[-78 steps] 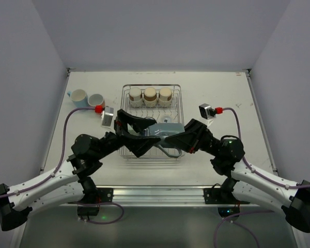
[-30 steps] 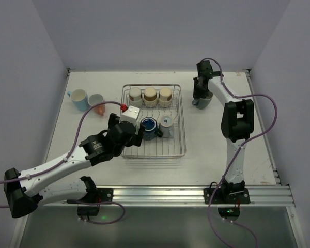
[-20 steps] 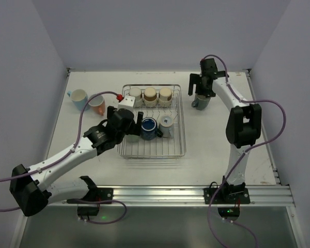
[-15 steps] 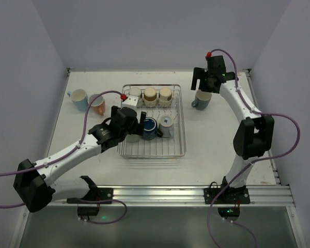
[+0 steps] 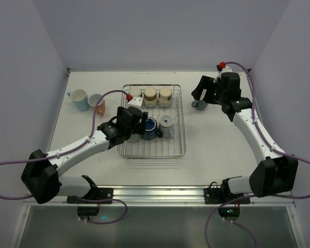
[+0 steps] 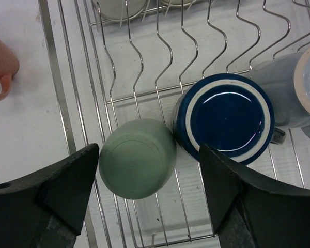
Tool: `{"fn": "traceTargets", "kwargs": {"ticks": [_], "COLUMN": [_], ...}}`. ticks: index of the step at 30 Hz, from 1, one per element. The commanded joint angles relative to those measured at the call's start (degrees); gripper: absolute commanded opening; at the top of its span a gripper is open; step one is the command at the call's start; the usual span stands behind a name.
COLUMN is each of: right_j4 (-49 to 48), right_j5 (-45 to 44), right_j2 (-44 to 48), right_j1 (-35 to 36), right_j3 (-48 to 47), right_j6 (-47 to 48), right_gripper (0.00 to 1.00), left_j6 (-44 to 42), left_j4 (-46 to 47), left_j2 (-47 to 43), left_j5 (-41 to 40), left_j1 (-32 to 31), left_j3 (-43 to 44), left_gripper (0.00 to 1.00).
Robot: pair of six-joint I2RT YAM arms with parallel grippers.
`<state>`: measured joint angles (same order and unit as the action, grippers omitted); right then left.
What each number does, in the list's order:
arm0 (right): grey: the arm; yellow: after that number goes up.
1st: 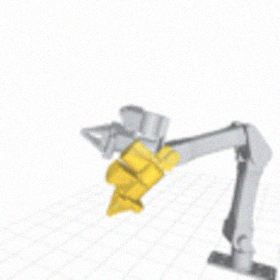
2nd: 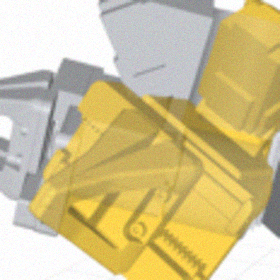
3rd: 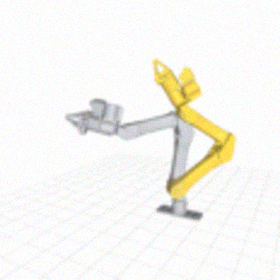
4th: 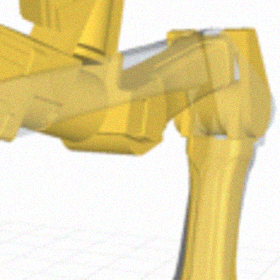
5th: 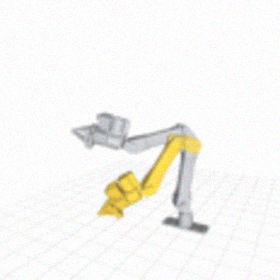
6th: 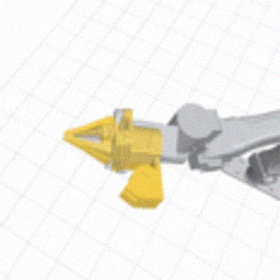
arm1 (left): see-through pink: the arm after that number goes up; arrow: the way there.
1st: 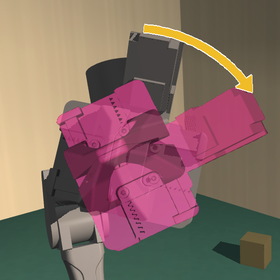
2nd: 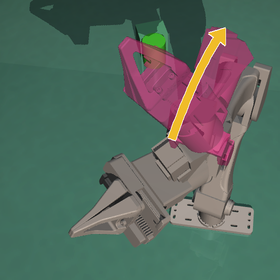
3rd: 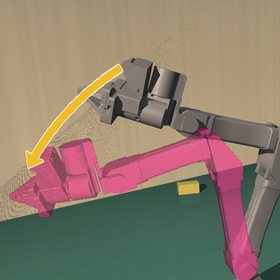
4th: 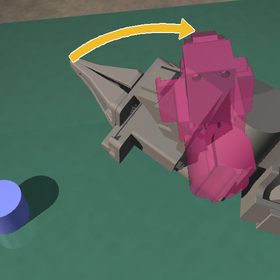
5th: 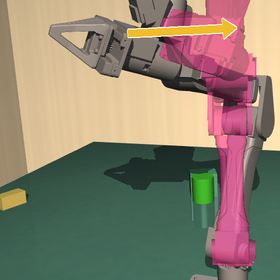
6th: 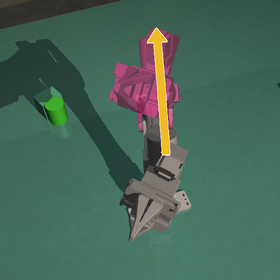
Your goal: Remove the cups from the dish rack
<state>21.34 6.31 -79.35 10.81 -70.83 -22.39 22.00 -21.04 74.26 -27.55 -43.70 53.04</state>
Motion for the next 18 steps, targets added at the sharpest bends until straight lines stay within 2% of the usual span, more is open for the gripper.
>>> {"fn": "traceTargets", "kwargs": {"ticks": [1,3,9,12,13,14,15,18], "right_j4": [-7.1,-7.7,-8.3,-8.3,-8.3,-8.4,-8.3,-8.3], "right_j5": [5.8,6.3,7.5,8.5,8.5,8.5,8.5,8.5], "right_j2": [4.4,5.3,7.2,7.5,7.7,7.8,8.0,8.9], "right_j1": [-0.1,0.0,0.0,0.2,0.4,0.4,0.4,0.7], "right_j3": [2.7,3.7,4.7,4.8,4.8,5.1,5.2,5.3], "right_j6": [-2.9,-3.3,-3.9,-4.3,-4.3,-4.4,-4.4,-4.4], "right_gripper": [0.82,0.81,0.81,0.81,0.81,0.81,0.81,0.81], "left_j6": [0.7,0.7,1.1,1.1,1.1,1.1,1.2,1.6], "left_j4": [3.5,4.1,4.9,6.1,6.4,6.6,6.6,6.8], "left_j2": [1.8,3.0,3.4,2.7,2.6,2.5,2.6,1.8], "left_j5": [-1.9,-2.0,-0.5,-0.2,0.2,0.5,0.6,0.7], "left_j1": [0.6,0.9,1.5,1.6,1.7,1.8,2.0,2.0], "left_j3": [0.9,0.6,-0.6,-1.7,-2.2,-2.4,-2.5,-3.5], "left_gripper": [0.8,0.79,0.83,0.68,0.57,0.52,0.51,0.54]}}
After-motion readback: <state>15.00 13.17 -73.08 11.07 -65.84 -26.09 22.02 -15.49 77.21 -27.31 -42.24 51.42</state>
